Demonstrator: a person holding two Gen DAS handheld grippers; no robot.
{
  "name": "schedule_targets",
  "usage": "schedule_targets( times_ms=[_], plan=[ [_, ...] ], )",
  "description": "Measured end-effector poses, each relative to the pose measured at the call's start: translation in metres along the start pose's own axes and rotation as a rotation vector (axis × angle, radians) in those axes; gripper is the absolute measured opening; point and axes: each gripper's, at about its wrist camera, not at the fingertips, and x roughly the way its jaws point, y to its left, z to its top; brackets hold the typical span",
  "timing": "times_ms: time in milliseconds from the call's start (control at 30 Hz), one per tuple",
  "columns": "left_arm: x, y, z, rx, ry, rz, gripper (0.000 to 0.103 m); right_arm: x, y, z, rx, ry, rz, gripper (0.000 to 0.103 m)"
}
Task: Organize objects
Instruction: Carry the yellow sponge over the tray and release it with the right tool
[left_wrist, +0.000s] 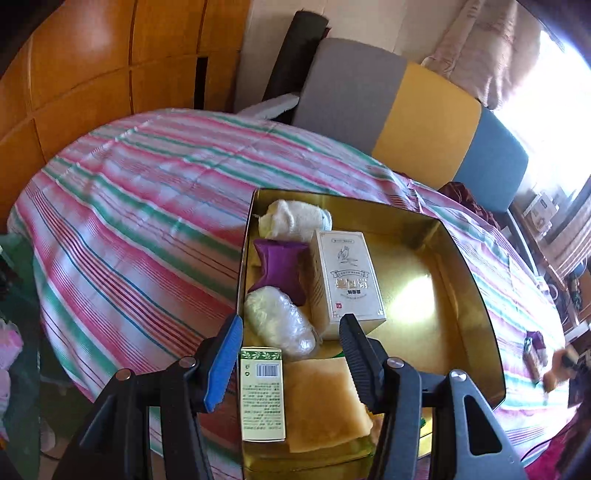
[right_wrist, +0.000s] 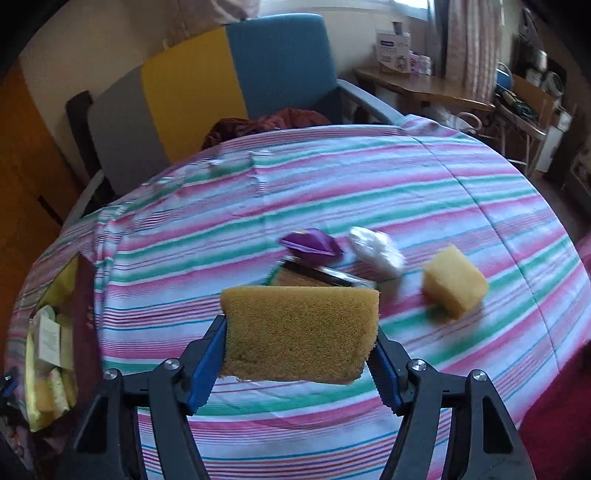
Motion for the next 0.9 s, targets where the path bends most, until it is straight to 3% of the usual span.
schedule_targets(
  times_ms=[300, 600, 900],
  plan=[
    [-0.014, -0.003, -0.009, 0.054, -0.051, 0.012, 0.055, 0.000, 0.166, -0.010, -0.280, 0.001, 0.221, 0.071],
    [-0.013, -0.006, -0.022, 0.076, -0.041, 0.012, 0.055, 0.028, 0.262, -0.020, -0.367, 0.100, 0.370, 0.072],
    [-0.010, 0.004, -0.021, 0.061, -0.044, 0.010, 0.055, 0.078, 0.325, 0.003, -0.310, 0.205, 0.397, 0.072]
  ],
)
